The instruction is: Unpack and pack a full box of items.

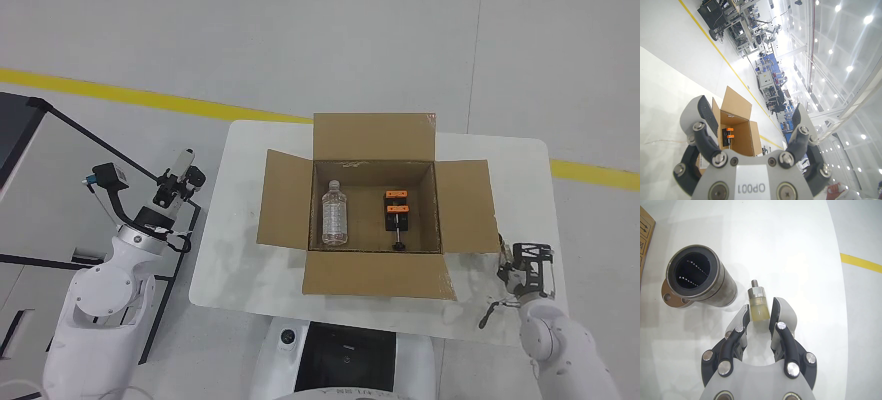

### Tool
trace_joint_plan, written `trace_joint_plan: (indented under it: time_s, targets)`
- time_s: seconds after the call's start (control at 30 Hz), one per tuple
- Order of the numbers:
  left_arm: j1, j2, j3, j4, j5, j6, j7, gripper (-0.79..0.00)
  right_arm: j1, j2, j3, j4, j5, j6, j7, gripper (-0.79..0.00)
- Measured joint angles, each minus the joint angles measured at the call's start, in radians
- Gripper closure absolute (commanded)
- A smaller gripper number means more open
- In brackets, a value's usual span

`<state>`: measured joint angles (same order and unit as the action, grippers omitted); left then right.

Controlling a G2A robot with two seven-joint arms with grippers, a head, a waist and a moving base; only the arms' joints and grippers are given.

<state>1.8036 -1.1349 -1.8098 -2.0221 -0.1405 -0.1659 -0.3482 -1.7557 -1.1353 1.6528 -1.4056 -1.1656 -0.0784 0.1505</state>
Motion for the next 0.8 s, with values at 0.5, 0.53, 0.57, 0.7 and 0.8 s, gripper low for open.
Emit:
trace_joint_plan:
  time_s: [0.5,0.53,0.57,0.7,0.8]
  targets:
    - [0.0,0.0,0.0,0.0,0.0,0.0,0.0,-0.785,0.003,-0.005,-0.004,0.002,0.012,-0.011,0.0,0.0]
    - [0.0,0.0,0.0,0.0,0.0,0.0,0.0,-0.785,0.0,-0.005,-0.002,-0.001,0.014,-0.01,-0.004,0.0]
    - [0.0,0.0,0.0,0.0,0.0,0.0,0.0,-0.785,-0.005,-0.006,0.001,-0.007,0.016,-0.008,-0.01,0.0]
    - [0.0,0.0,0.0,0.0,0.0,0.0,0.0,-0.785,-0.027,-0.007,0.017,-0.032,0.028,-0.002,-0.029,0.0]
    - [0.0,0.0,0.0,0.0,0.0,0.0,0.0,-0.785,-0.049,-0.007,0.033,-0.055,0.04,-0.001,-0.04,0.0]
